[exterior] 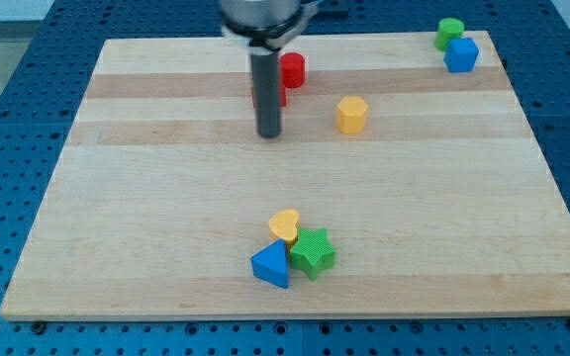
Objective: Place the red star below the red circle
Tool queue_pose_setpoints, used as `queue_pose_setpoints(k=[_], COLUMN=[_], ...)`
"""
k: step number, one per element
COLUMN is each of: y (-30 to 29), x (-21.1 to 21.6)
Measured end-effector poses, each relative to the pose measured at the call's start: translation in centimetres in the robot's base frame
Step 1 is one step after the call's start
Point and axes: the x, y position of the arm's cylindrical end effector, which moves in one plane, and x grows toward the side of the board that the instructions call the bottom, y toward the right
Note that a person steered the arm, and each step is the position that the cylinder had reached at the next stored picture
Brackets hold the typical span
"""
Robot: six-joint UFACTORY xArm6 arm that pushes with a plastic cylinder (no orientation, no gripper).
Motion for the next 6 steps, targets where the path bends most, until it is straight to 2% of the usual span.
queue_pose_setpoints(k=[1,2,4,6], y=[-3.7,-3.3,1.5,2.4], x=[-2.2,-5.4,-5.8,-5.1])
